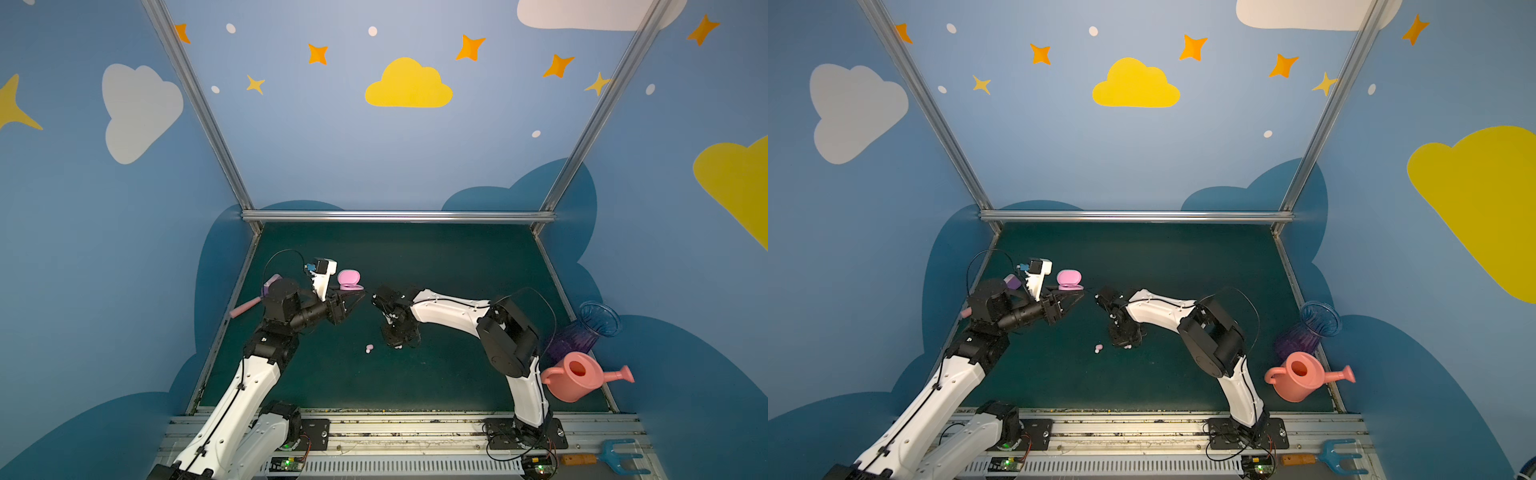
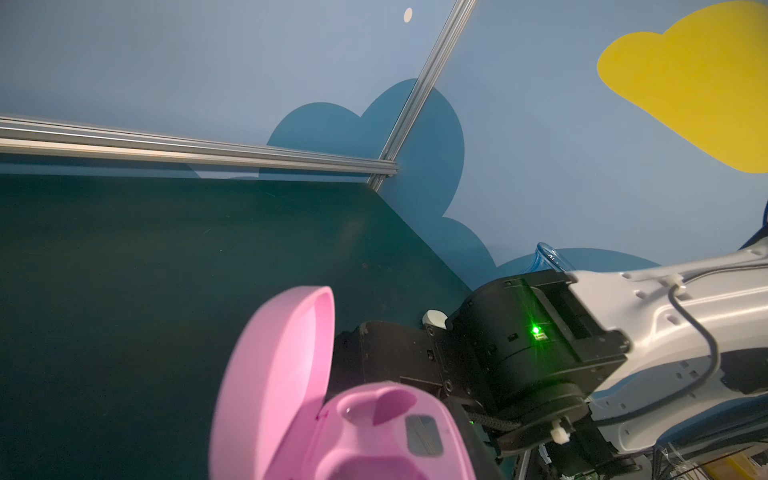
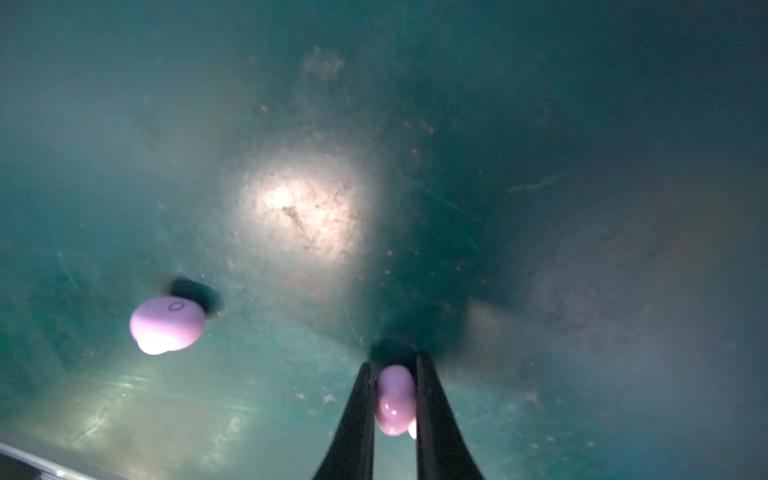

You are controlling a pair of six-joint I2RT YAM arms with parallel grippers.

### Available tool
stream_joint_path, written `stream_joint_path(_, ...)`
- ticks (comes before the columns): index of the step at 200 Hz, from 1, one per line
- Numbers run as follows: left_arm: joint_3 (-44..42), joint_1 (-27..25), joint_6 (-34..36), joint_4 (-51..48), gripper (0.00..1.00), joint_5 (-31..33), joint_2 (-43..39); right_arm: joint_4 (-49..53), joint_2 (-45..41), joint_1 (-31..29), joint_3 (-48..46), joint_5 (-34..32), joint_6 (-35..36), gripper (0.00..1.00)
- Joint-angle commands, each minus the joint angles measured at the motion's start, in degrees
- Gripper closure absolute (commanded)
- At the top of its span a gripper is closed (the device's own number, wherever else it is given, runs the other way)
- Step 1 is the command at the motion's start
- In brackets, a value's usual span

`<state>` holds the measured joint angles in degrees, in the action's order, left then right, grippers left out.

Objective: Insert the wireless bluetooth earbuds into the charging case
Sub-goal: 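Center the right gripper fingers over the nearer pink earbud, then close the right gripper on the pink earbud and lift it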

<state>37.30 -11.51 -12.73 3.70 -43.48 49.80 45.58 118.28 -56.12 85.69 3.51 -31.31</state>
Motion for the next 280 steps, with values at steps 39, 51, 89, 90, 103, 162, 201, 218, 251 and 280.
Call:
stream_joint_path(39, 0.1, -0.5, -0.3, 2.4, 0.9, -1.9, -0.9, -1.2, -8.0, 2.2, -6.0, 0.4, -0.5, 0.88)
stream_joint_path(51, 0.0, -1.0, -0.1, 2.1, 0.9, -1.9, -0.9, -1.5, -10.5, 3.1, -7.3, 1.2, -0.6, 0.88)
stream_joint_path(89, 0.0, -4.7, -0.1, 2.4, 0.9, -0.3, -1.2, -3.2, -20.2, 6.7, -11.8, 5.6, -0.4, 0.88)
stream_joint_path(90, 0.0, -4.9, -0.1, 2.5, 0.9, -0.3, -1.3, -3.2, -20.4, 6.8, -12.0, 5.7, -0.3, 0.88)
stream_joint_path(103, -0.2, -6.9, 0.2, 3.5, 0.9, 0.6, -1.3, -3.6, -24.6, 8.0, -13.1, 7.5, -0.5, 0.88)
stream_joint_path(162, -3.3, -17.1, 1.2, 16.4, 0.89, 5.1, 2.0, -4.9, -42.8, 14.5, -15.6, 17.0, 0.2, 0.88)
stream_joint_path(201, -1.8, -22.0, 2.6, 24.3, 0.9, 4.2, 9.4, -3.5, -53.8, 18.4, -14.1, 21.4, 0.0, 0.87)
stream_joint_path(218, -0.3, -23.5, 3.1, 27.6, 0.9, 2.3, 13.2, -1.4, -56.2, 19.8, -12.1, 24.3, 0.4, 0.87)
stream_joint_path(251, 2.9, -25.6, 1.4, 36.5, 0.89, -2.1, 22.1, -2.4, -59.0, 21.0, -11.7, 29.6, -1.1, 0.87)
stream_joint_path(280, 6.1, -27.6, -1.6, 45.0, 0.89, -7.1, 29.6, -6.1, -60.9, 21.2, -13.3, 32.6, -3.6, 0.87)
